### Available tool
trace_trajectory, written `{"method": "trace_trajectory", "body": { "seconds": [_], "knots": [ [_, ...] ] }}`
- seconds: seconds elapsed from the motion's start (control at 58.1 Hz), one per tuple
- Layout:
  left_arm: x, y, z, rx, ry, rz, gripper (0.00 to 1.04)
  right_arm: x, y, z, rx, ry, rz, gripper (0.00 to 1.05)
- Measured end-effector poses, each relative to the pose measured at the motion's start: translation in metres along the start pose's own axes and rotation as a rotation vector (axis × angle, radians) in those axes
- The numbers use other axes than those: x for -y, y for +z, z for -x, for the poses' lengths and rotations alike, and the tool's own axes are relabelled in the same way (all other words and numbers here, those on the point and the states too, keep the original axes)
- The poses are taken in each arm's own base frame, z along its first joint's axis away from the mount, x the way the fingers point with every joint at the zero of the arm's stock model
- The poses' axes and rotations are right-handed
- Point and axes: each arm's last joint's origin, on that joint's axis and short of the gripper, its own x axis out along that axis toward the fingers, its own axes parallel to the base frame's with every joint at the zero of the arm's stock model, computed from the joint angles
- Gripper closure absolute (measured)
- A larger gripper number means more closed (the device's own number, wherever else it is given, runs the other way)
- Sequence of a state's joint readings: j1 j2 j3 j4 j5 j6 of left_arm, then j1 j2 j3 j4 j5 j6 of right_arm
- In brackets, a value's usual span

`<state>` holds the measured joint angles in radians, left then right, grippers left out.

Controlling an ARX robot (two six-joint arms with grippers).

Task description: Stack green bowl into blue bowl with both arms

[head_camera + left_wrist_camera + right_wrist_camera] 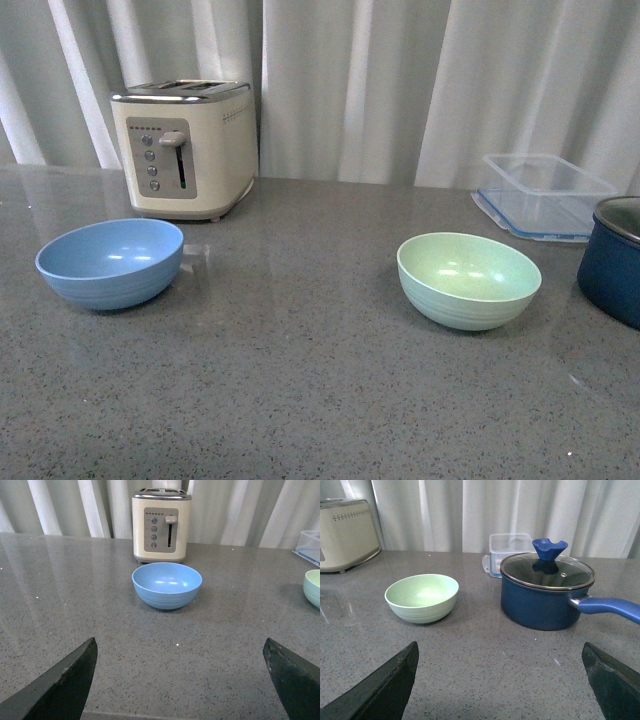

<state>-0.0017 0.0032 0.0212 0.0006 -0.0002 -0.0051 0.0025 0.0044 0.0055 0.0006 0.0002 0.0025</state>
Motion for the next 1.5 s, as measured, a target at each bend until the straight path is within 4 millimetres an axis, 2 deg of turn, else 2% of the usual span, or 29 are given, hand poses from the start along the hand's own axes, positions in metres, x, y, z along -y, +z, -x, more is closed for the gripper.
{"method": "trace_trajectory", "body": {
  "seconds": [0.723,0.809,0.861,0.93,1.016,1.119,1.257,1.378,1.498],
  "knots": [
    [0.0,0.0,0.0,-0.001,0.006,0.0,0.07,0.0,0.0,0.0,0.0,0.0,0.0,0.1],
    [-0.002,-0.005,-0.001,-0.142,0.156,-0.002,0.07,0.0,0.0,0.0,0.0,0.0,0.0,0.1],
    [-0.003,-0.005,-0.003,-0.189,0.183,0.013,0.07,0.0,0.0,0.0,0.001,-0.001,0.0,0.1],
    [-0.008,0.005,-0.008,-0.22,0.193,0.059,0.07,0.0,0.0,0.0,0.0,0.002,0.0,0.1],
    [-0.017,0.033,-0.019,-0.237,0.213,0.131,0.07,0.0,0.0,0.0,0.001,0.001,0.0,0.1],
    [-0.028,0.058,-0.036,-0.261,0.216,0.195,0.07,0.0,0.0,0.0,0.001,0.001,0.0,0.1],
    [-0.045,0.095,-0.078,-0.362,0.175,0.35,0.07,0.0,0.0,0.0,0.001,0.001,0.0,0.1],
    [-0.05,0.117,-0.109,-0.382,0.158,0.361,0.07,0.0,0.0,0.0,0.001,0.001,0.0,0.1],
    [-0.051,0.117,-0.141,-0.461,0.147,0.369,0.07,0.0,0.0,0.0,0.0,0.001,0.0,0.1]
  ]
}}
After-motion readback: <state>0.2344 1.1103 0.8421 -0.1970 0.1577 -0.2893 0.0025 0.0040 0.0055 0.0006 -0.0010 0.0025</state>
